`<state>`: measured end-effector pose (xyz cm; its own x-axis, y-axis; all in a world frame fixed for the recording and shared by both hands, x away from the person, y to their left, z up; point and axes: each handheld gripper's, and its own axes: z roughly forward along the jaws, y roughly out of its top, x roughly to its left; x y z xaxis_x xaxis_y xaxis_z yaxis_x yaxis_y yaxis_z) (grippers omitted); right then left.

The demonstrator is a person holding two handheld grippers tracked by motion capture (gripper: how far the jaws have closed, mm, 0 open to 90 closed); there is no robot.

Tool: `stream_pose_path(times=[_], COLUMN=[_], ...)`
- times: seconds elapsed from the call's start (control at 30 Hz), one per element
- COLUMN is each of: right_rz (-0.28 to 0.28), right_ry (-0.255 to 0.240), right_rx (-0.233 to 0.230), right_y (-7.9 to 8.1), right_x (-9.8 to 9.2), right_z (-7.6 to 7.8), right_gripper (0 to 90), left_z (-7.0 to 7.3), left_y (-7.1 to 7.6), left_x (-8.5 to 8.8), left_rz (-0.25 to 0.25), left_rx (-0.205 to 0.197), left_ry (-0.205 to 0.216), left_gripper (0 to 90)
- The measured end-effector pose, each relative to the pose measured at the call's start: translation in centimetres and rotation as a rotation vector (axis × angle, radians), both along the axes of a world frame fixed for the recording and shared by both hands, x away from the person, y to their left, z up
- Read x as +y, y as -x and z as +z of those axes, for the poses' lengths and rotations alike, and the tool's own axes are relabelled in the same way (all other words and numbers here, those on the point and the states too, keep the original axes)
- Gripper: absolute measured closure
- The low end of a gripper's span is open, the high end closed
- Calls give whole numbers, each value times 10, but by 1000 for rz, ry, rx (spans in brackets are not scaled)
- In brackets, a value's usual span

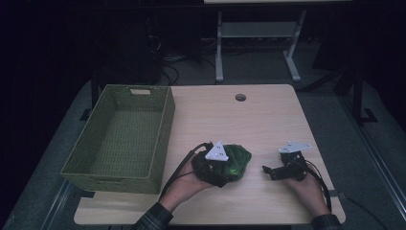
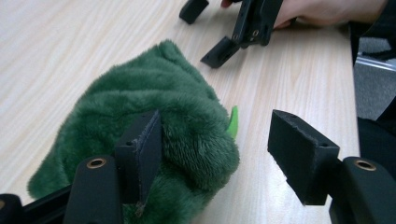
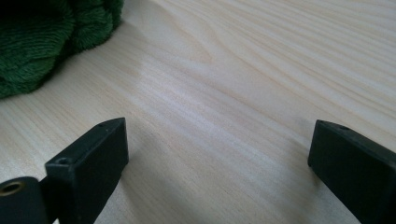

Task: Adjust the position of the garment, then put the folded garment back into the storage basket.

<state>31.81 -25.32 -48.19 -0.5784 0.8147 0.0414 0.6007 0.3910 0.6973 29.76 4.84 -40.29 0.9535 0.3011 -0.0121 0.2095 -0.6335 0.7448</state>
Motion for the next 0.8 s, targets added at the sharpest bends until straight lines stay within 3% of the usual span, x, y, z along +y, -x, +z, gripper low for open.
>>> stream_pose_path(times=[0.27, 0.47, 0.8], right_rz=[2, 2, 1], right_ry=[-8, -7, -7], right_rx=[-11, -12, -11], right_y=[0, 0, 0], right_x=[0, 0, 0], right_z=[-1, -1, -1], right_gripper=[39, 38, 39], left_z=[-16, -26, -44], left_y=[-12, -12, -16], left_x=[-8, -13, -21], left_rz=[-7, -9, -24], left_rx=[35, 53, 35], left_ry=[-42, -51, -122], left_gripper=[338, 338, 362])
